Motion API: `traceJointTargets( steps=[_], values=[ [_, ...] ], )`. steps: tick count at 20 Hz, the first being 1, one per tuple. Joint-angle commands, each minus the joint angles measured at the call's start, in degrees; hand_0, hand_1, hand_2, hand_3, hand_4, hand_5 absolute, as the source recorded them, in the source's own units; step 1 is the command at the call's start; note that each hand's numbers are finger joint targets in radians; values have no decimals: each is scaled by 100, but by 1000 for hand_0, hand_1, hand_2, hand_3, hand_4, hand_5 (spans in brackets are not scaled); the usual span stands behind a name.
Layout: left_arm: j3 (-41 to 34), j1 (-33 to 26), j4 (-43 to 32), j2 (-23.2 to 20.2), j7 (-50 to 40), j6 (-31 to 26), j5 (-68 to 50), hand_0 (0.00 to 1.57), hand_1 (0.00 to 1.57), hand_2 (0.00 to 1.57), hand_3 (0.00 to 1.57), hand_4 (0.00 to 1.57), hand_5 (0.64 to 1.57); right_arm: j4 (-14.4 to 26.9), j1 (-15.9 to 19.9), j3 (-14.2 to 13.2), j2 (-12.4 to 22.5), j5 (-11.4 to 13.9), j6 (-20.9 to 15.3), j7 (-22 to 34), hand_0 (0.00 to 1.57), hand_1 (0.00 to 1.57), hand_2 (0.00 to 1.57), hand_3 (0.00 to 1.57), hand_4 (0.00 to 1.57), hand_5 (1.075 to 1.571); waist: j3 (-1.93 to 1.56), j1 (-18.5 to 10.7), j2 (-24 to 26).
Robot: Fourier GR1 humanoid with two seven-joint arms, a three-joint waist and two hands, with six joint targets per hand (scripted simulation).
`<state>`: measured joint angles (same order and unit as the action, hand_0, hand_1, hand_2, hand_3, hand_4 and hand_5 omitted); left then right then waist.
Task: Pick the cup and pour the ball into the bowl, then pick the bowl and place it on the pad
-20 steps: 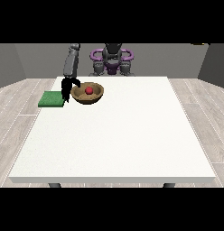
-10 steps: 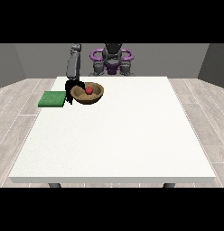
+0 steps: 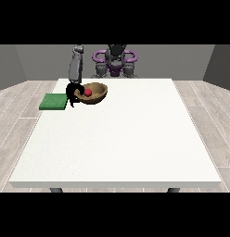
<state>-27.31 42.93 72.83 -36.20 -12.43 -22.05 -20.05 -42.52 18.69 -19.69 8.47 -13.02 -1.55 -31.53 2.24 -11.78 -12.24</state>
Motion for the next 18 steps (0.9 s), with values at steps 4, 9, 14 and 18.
traceJointTargets(
  steps=[4, 9, 14, 18],
  values=[
    [-65, 146, -36, -187, -62, -190, -186, 0, 0, 0, 0, 1143, 1520, 292, -288, 38, 616, 458, -971, 954, 1571, 1571, 1571, 1365, 960, 1536, -206, -160, -329],
    [-137, -236, -405, -114, 6, -301, -191, 0, 0, 0, 0, 1192, 1526, -384, -463, 207, 1217, 481, -1000, 1845, 1571, 1571, 1571, 1175, 1000, 1545, -177, -11, 113],
    [-172, -375, -435, -68, 180, -85, 11, 0, 0, 0, 0, 1200, 1540, -733, -511, 355, 1653, 328, -741, 2554, 1571, 1571, 1571, 969, 1046, 1557, -189, 342, 283],
    [-128, -455, -512, -107, 162, -134, 66, 0, 0, 0, 0, 1203, 1540, -1019, -303, 452, 2305, 386, -576, 3229, 1571, 1571, 1571, 724, 1050, 1563, -199, 393, 336]
  ],
)
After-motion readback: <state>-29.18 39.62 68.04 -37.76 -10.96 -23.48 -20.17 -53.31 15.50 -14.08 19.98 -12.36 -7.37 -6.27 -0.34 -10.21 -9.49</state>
